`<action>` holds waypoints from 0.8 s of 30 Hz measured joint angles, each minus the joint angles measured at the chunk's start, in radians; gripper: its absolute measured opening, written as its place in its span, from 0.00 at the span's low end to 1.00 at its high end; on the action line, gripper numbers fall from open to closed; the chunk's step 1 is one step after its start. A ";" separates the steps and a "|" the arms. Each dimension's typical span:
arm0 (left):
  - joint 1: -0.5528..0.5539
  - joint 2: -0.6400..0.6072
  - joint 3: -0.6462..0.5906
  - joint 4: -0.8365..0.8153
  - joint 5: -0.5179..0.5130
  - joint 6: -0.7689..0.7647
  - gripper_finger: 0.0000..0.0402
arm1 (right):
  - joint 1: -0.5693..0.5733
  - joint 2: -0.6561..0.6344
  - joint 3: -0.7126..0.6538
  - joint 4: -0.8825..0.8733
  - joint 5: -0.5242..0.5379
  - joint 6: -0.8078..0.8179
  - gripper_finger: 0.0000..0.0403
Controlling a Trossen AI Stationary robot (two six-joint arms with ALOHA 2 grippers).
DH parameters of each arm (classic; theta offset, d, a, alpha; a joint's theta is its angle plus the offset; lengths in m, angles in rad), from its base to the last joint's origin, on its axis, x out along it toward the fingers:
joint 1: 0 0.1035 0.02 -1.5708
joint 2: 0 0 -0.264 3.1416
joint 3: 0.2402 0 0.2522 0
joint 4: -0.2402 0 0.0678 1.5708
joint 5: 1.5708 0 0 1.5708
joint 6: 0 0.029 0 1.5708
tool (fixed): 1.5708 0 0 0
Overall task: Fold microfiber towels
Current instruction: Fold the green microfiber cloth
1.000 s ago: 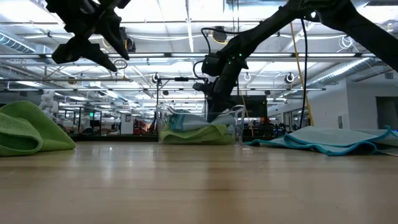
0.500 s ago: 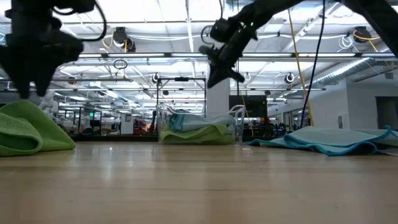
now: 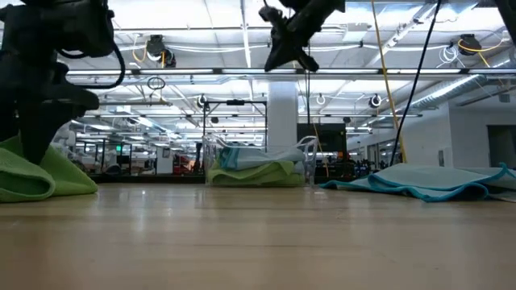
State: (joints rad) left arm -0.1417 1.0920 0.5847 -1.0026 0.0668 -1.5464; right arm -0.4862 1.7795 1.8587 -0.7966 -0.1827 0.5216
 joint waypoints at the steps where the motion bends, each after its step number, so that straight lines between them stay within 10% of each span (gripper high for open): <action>1: 0.000 0.000 -0.003 0.020 0.013 0.030 0.48 | 0.013 -0.011 0.000 -0.001 0.005 0.010 0.00; 7: -0.033 0.000 0.086 0.035 -0.044 0.146 0.05 | 0.119 -0.055 0.000 -0.002 0.025 0.046 0.00; 24: -0.144 0.000 0.429 0.190 -0.068 0.433 0.01 | 0.412 -0.056 -0.002 0.036 0.002 0.120 0.16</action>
State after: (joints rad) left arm -0.2858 1.0920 1.0134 -0.8129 -0.0010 -1.1134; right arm -0.0743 1.7236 1.8572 -0.7601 -0.1810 0.6420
